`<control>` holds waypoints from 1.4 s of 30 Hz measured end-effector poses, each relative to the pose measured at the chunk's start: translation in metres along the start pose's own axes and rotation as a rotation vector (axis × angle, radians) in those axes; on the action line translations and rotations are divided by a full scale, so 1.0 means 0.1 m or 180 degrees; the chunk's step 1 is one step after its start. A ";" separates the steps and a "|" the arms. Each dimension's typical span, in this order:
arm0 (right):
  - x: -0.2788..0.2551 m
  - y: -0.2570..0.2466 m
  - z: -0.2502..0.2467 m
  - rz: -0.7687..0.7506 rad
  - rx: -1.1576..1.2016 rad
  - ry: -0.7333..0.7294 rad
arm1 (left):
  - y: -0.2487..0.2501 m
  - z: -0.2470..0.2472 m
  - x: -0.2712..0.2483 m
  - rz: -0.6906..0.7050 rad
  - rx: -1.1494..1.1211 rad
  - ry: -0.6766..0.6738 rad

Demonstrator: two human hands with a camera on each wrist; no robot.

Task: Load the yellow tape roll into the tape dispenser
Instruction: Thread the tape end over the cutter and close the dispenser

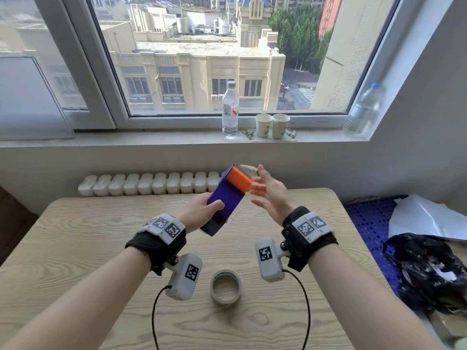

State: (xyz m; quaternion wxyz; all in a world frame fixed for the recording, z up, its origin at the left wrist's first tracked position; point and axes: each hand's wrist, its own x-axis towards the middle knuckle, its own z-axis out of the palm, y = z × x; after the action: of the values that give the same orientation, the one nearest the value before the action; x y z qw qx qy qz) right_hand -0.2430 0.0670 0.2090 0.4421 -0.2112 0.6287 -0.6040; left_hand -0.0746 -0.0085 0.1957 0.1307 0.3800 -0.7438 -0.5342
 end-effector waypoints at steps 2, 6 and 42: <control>0.02 -0.06 -0.03 -0.0021 0.0075 0.0059 | -0.02 -0.01 -0.06 -0.0070 -0.0062 -0.0117; 0.04 -0.12 -0.07 0.0063 0.0070 0.0038 | -0.03 -0.02 -0.13 0.0003 -0.0163 -0.0361; 0.05 -0.15 -0.10 -0.1198 -0.1467 -0.0080 | -0.13 -0.27 -0.02 0.0074 0.0895 -0.0048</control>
State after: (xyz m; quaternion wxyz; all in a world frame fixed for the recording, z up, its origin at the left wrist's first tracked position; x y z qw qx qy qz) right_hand -0.2574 0.0660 0.2205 0.2704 -0.4262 0.6935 -0.5141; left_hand -0.0516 -0.0272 0.1955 0.0767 0.3819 -0.8166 -0.4260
